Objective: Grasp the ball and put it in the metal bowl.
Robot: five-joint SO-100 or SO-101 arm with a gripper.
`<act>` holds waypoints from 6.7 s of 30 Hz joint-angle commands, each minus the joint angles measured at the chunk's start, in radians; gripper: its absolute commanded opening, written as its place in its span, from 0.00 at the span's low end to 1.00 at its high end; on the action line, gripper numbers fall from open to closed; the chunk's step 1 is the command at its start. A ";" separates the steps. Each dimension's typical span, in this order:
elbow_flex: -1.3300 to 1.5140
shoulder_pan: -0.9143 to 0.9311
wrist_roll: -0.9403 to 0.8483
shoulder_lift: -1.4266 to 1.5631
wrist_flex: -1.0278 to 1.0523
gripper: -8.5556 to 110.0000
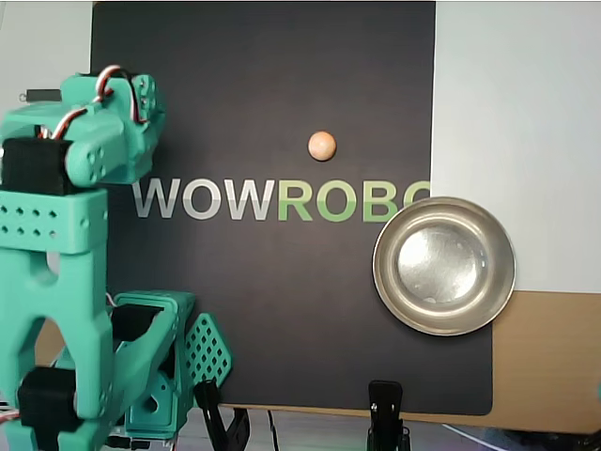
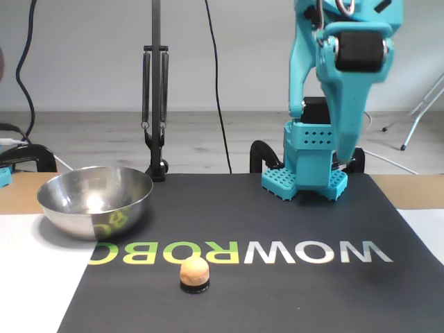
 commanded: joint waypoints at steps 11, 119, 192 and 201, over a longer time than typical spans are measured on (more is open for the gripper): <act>-0.179 0.006 0.002 -0.267 0.005 0.07; -0.477 0.526 -0.006 -0.609 0.103 0.07; -0.497 0.541 -0.006 -0.811 0.003 0.08; -0.497 0.540 -0.006 -0.811 0.003 0.08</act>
